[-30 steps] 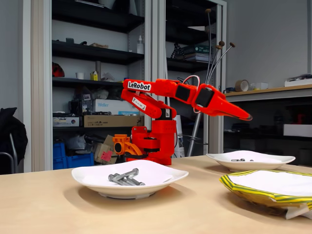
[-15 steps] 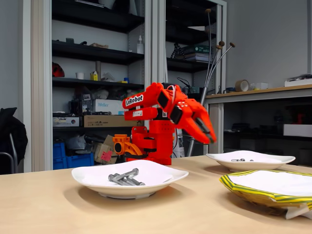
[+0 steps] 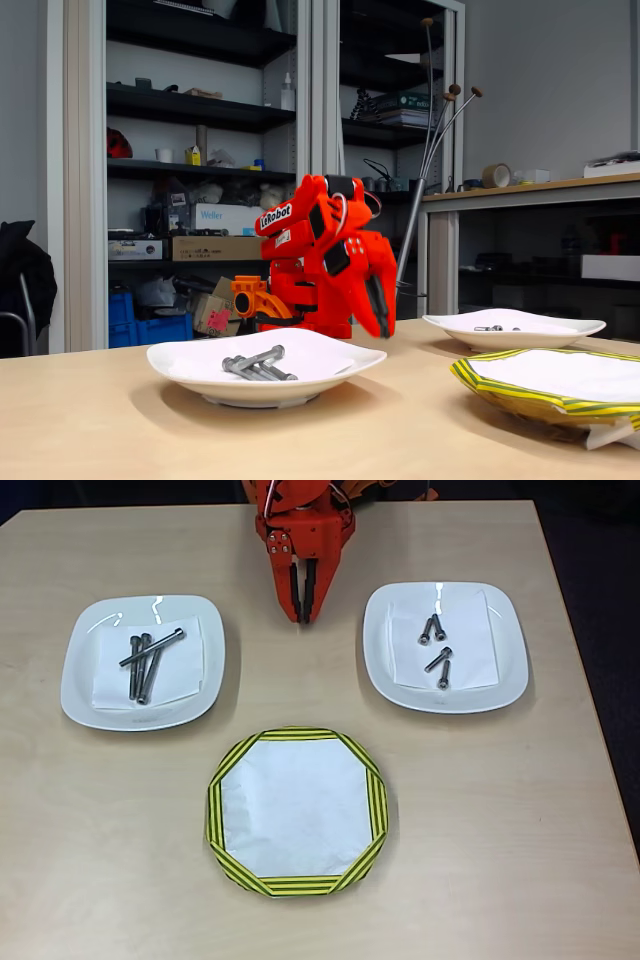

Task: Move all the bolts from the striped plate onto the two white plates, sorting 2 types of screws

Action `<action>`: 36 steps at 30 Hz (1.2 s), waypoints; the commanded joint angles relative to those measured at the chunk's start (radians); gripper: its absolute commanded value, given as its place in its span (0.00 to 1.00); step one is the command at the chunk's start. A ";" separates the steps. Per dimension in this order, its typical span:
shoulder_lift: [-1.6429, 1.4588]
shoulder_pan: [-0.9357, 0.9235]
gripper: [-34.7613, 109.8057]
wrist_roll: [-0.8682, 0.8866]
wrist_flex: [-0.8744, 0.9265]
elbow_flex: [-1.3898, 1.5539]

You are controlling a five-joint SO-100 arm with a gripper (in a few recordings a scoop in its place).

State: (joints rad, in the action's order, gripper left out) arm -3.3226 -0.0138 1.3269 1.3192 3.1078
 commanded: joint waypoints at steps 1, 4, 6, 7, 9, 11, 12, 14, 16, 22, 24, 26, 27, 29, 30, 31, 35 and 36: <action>0.003 -0.044 0.24 -0.029 -0.006 0.034; 0.003 -0.051 0.24 -0.060 0.002 0.034; 0.003 -0.040 0.24 -0.067 0.002 0.034; 0.003 -0.038 0.24 -0.067 0.002 0.034; 0.003 -0.040 0.24 -0.077 0.005 0.034; 0.003 -0.040 0.24 -0.075 0.005 0.034; 0.003 -0.040 0.24 -0.075 0.005 0.034; 0.002 -0.040 0.24 -0.075 0.006 0.034; 0.002 -0.040 0.24 -0.075 0.006 0.034; 0.002 -0.040 0.24 -0.074 0.006 0.034; 0.002 -0.040 0.24 -0.074 0.006 0.034; 0.002 -0.040 0.24 -0.074 0.006 0.034; 0.002 -0.040 0.24 -0.074 0.006 0.034; 0.002 -0.040 0.24 -0.074 0.006 0.034; 0.002 -0.040 0.24 -0.074 0.006 0.034; 0.002 -0.040 0.24 -0.074 0.006 0.034; 0.002 -0.040 0.24 -0.074 0.006 0.034; 0.002 -0.040 0.24 -0.074 0.006 0.034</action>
State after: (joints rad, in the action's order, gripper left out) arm -3.3195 -0.0522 1.2471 1.3162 3.1370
